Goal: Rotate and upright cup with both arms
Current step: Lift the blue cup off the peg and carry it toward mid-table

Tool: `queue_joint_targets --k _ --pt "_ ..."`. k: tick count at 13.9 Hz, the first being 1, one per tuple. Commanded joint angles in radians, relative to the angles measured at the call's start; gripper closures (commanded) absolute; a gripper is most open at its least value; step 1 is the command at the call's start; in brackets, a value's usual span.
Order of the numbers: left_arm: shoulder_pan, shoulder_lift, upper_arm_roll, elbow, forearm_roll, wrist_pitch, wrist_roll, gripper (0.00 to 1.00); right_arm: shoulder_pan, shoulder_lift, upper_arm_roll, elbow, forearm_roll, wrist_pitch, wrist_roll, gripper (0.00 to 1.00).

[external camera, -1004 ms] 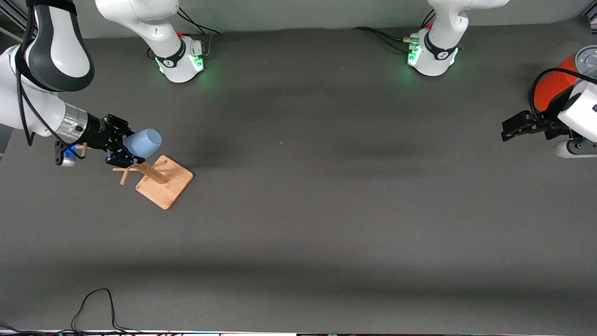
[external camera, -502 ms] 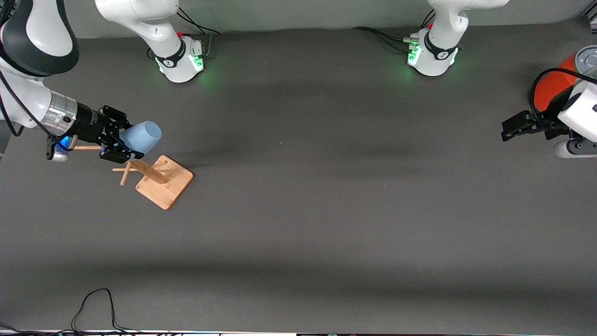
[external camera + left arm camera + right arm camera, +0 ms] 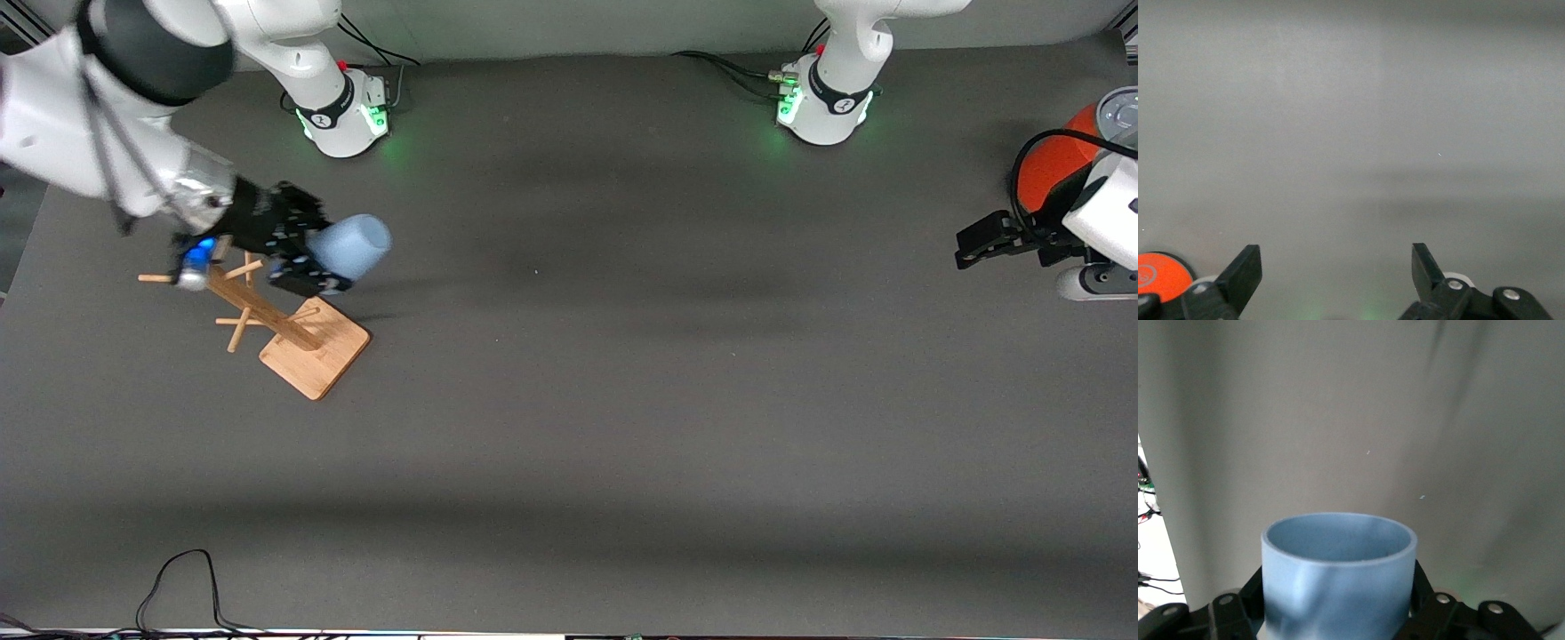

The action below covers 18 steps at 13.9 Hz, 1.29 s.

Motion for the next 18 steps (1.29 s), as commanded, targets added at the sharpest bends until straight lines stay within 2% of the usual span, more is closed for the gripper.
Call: queue_joint_targets --k 1,2,4,7,8,10,14,16,18 --pt "-0.006 -0.007 0.002 0.005 0.003 0.003 0.011 0.00 0.006 0.083 0.124 0.017 -0.007 0.125 0.154 0.34" --pt "-0.006 -0.006 0.003 0.003 0.001 -0.002 0.011 0.00 0.007 0.112 0.174 0.015 -0.040 0.167 0.212 0.34" --pt "-0.007 -0.007 0.002 0.006 0.003 0.001 0.011 0.00 0.053 0.201 0.247 0.017 -0.183 0.252 0.399 0.34" --pt "-0.006 -0.007 0.002 0.006 0.001 0.000 0.011 0.00 0.196 0.365 0.258 0.039 -0.443 0.357 0.671 0.34" --pt "-0.006 -0.007 0.002 0.006 0.001 0.000 0.011 0.00 0.224 0.428 0.258 0.079 -0.538 0.359 0.758 0.34" --pt "-0.006 -0.007 0.002 0.006 0.003 0.000 0.011 0.00 0.283 0.536 0.257 0.148 -0.667 0.359 0.910 0.34" --pt "-0.007 -0.007 0.002 0.006 0.001 -0.002 0.011 0.00 0.359 0.730 0.257 0.257 -0.850 0.362 1.144 0.34" --pt "-0.006 -0.006 0.002 0.005 0.001 -0.006 0.011 0.00 0.371 0.766 0.257 0.262 -0.924 0.360 1.213 0.33" --pt "-0.009 -0.007 0.002 0.005 0.003 -0.006 0.011 0.00 0.386 0.783 0.257 0.262 -0.930 0.362 1.221 0.33"
